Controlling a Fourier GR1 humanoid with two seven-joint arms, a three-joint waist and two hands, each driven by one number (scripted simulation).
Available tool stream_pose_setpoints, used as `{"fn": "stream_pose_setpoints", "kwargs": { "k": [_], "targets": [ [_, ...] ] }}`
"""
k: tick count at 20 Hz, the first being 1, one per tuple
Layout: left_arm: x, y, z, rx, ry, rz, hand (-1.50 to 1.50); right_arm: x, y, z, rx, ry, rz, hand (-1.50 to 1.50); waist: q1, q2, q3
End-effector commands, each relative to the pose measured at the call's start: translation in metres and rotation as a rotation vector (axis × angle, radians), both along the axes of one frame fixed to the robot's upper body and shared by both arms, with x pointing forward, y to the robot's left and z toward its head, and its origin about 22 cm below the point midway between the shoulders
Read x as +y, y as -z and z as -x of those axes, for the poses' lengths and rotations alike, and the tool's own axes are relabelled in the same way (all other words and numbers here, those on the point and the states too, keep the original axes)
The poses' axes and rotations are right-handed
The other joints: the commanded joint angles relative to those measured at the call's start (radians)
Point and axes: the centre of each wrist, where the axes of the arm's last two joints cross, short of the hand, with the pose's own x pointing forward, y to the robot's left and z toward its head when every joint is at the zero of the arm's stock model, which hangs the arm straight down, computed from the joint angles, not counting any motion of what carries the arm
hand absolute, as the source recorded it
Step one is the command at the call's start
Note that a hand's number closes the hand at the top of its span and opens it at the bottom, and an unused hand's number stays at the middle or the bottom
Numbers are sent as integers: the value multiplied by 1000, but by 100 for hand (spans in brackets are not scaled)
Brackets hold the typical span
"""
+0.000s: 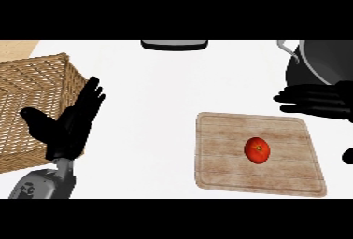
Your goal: Pick the tomato from the cutting board and place it in the pot
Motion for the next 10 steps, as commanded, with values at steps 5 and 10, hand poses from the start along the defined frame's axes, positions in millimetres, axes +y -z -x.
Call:
{"fn": "stream_pose_setpoints", "kwargs": {
  "k": [5, 10],
  "targets": [
    [9, 1, 2, 7, 2, 5, 0, 15, 38, -7, 92, -39, 158, -150, 0, 1, 0],
    [8, 5, 5, -2, -21, -8, 0, 21, 45, 0, 39, -18, 238, -150, -10, -2, 0]
  ]
}}
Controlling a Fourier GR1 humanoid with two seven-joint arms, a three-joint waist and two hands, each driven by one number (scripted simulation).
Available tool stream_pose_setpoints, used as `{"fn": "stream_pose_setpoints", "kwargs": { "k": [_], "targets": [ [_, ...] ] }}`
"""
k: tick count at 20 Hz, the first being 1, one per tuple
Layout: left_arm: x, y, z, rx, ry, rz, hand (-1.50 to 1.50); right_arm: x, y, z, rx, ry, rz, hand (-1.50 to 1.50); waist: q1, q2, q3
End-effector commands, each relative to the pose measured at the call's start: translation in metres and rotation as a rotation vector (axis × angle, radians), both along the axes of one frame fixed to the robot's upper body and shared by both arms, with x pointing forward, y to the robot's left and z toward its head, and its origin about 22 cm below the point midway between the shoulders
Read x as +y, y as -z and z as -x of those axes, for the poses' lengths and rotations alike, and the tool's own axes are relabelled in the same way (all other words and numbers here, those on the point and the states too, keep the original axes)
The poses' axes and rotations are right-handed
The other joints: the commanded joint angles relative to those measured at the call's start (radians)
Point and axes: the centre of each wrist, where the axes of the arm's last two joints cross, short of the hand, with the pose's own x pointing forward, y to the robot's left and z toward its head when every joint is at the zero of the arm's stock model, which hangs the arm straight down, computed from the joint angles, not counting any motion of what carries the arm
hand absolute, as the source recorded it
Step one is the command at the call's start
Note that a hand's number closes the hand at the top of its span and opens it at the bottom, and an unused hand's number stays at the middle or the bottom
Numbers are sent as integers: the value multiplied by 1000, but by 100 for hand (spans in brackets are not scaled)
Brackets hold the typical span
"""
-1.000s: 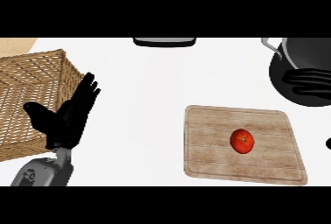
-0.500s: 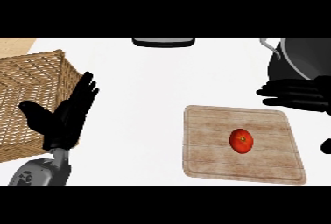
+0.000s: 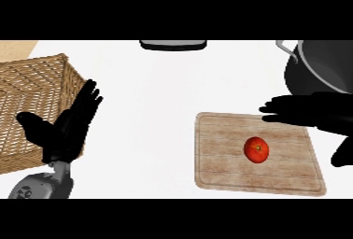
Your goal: Pick the tomato from the cutting board and place it in the pot
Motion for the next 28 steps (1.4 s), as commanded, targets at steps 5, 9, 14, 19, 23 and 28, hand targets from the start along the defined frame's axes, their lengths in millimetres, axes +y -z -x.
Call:
{"fn": "stream_pose_setpoints", "kwargs": {
  "k": [5, 9, 14, 19, 23, 28],
  "targets": [
    [-14, 0, 2, 1, -3, -3, 0, 18, 48, 4, 36, -14, 21, -150, -5, -1, 0],
    [-14, 1, 0, -4, -9, -2, 0, 11, 20, 6, 41, -25, -39, -150, -9, -2, 0],
    [-3, 11, 1, -4, -1, -7, 0, 7, 29, 16, 60, -12, -30, -150, -8, -2, 0],
    [9, -16, 9, 4, -2, -9, 0, 33, 51, 21, 50, 37, 32, -150, -3, -2, 0],
    [-14, -2, -8, 2, 13, -10, 0, 37, 53, 11, 10, 78, 72, -150, -6, 0, 0],
    [-12, -4, 3, 4, 3, 12, 0, 51, 74, 11, 0, 83, 91, -150, -5, -1, 0]
  ]
}}
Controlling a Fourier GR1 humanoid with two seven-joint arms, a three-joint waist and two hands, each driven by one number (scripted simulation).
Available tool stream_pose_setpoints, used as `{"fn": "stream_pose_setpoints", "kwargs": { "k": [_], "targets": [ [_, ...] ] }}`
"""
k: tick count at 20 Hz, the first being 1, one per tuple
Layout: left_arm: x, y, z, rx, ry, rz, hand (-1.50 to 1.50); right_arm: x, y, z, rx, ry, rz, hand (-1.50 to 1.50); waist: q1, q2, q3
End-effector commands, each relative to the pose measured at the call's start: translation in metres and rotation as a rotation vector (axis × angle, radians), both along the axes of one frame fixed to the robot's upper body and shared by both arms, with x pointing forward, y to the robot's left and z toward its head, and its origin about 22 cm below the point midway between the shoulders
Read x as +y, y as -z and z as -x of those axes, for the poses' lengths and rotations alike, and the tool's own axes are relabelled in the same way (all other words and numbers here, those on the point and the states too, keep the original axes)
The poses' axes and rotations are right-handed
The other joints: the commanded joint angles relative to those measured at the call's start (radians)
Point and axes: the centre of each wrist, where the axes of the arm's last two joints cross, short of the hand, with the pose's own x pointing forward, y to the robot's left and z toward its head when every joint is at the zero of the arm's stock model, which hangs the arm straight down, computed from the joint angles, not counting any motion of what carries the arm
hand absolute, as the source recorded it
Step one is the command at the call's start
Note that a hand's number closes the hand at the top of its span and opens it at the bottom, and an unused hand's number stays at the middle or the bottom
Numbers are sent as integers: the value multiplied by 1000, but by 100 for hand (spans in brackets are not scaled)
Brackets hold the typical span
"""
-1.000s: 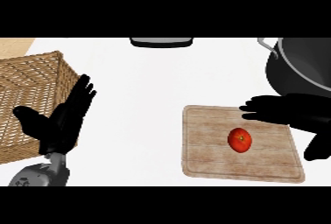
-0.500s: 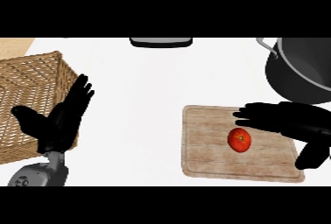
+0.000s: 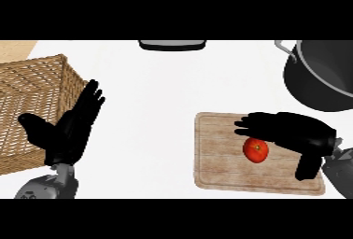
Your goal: Pick the tomato from the cutting board and place it in the pot
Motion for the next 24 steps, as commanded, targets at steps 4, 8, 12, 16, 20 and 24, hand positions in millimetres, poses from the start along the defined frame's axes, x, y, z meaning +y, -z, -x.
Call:
{"fn": "stream_pose_setpoints", "kwargs": {
  "k": [4, 8, 12, 16, 20, 24],
  "targets": [
    [17, 9, -18, -7, -8, 7, 0, 26, -5, -3, -25, -32, 85, -150, -4, 1, -1],
    [5, 9, -1, -4, 0, 4, 0, 16, 37, -8, -32, -12, 119, -150, 1, 1, 0],
    [21, -8, 5, -2, 0, -6, 0, 29, 32, -2, -59, 6, 168, -150, 0, -1, 0],
    [10, 0, -13, 9, -4, 3, 0, 22, 52, -8, -44, -20, 195, -150, -1, 0, 0],
    [7, -6, -20, 1, -8, -8, 0, 22, 59, -17, -33, -19, 198, -150, -1, 1, 0],
    [15, 6, -8, -12, -8, -5, 0, 18, 67, -18, 22, -120, 50, 150, 3, 2, 0]
  ]
}}
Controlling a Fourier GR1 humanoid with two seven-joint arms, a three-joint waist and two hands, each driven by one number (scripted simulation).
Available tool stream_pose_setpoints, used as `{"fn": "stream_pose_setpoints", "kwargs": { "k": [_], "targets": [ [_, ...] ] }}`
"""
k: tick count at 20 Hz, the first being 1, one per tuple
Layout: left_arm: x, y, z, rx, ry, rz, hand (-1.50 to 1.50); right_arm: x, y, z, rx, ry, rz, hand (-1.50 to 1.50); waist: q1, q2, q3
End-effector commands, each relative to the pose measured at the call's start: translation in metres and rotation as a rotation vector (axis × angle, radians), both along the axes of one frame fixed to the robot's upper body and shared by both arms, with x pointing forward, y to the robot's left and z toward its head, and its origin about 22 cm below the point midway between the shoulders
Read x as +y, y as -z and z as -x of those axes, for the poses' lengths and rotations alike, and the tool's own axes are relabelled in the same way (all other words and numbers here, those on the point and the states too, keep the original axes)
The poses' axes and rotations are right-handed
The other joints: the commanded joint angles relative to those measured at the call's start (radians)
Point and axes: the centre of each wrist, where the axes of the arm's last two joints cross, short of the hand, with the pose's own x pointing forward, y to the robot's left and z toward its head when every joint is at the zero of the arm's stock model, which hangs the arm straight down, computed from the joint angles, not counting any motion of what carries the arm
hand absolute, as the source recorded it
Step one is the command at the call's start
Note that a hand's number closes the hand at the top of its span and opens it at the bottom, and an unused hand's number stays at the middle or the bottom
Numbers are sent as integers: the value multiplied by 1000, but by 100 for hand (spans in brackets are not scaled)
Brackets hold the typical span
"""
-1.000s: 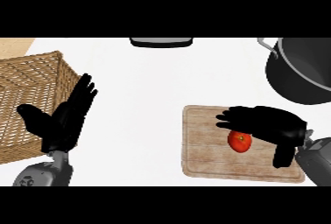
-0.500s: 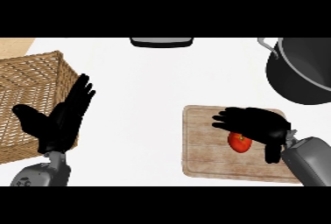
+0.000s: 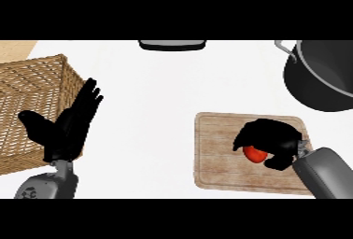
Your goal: Pick the tomato from the cutting board and place it in the pot
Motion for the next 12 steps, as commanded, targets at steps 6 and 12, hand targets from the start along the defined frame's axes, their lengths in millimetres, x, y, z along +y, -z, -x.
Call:
{"fn": "stream_pose_setpoints", "kwargs": {
  "k": [6, 12],
  "targets": [
    [9, -11, -2, 23, 12, 20, 0, 3, 3, 5, -7, -78, -106, 150, -3, -1, 0],
    [1, 1, 10, 16, -57, 11, 0, -88, 21, 8, -19, 645, -76, 150, -85, -5, 1]
  ]
}}
